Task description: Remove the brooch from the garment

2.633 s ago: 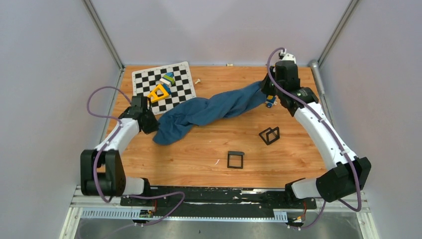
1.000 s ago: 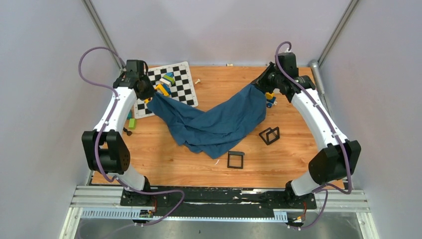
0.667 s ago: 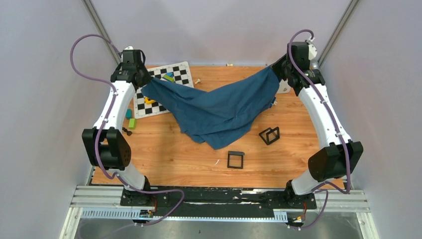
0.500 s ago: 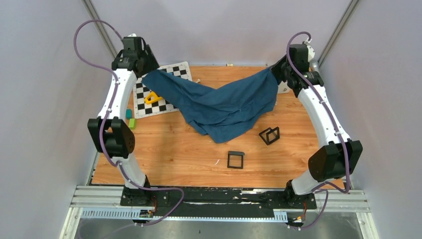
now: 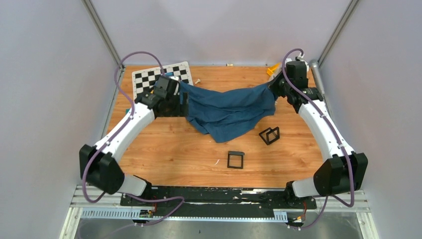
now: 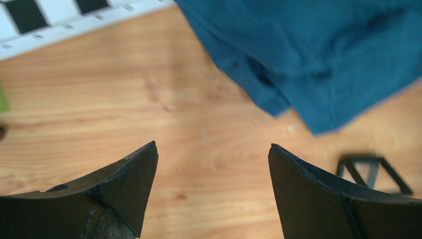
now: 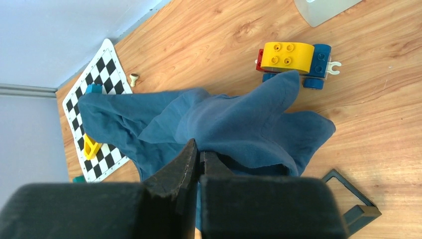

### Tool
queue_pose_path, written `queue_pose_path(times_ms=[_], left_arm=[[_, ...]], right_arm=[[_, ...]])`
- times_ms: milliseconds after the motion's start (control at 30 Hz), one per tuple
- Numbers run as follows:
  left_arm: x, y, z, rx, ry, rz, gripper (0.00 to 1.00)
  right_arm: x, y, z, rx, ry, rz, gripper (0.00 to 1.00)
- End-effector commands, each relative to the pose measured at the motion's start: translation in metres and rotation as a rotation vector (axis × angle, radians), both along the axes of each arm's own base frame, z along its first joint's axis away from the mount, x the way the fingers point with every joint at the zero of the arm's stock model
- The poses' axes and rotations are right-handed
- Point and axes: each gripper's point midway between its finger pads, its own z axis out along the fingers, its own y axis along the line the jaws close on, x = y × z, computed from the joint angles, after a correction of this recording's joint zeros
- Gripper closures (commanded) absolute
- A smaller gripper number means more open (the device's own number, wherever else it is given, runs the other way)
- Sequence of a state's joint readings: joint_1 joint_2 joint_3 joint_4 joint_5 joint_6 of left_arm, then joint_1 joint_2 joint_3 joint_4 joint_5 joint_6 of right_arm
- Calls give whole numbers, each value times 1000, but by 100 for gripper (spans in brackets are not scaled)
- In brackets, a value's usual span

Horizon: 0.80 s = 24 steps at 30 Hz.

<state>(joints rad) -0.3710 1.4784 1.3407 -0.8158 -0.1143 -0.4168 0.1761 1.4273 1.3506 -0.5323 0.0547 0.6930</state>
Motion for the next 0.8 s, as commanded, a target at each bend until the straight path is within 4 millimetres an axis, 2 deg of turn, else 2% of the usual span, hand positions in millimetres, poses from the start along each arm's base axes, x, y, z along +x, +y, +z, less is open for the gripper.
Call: queue_pose_path(times_ms=[0, 33, 133, 300, 500, 633, 700, 767], left_arm=[[-35, -38, 11, -120, -88, -111, 12], [-44, -48, 12, -159, -84, -128, 13], [-62, -69, -11, -210, -52, -147, 14], [-70, -89, -45, -270, -19, -126, 13], [-56, -102, -65, -332, -19, -55, 9], [-41, -110, -76, -366, -45, -7, 13], [-36, -113, -86, -366, -31, 16, 18], [-32, -115, -106, -350, 9, 45, 21]], right_arm=[[-6, 4, 21, 13, -95, 41, 100], [-8, 5, 20, 15, -94, 44, 100], [-10, 5, 15, 13, -91, 47, 100], [-12, 3, 13, 8, -90, 40, 100], [-15, 2, 16, 9, -99, 41, 100], [-18, 4, 19, 30, -104, 37, 100], [-18, 4, 19, 40, -102, 32, 100], [-19, 4, 19, 48, -101, 29, 100]])
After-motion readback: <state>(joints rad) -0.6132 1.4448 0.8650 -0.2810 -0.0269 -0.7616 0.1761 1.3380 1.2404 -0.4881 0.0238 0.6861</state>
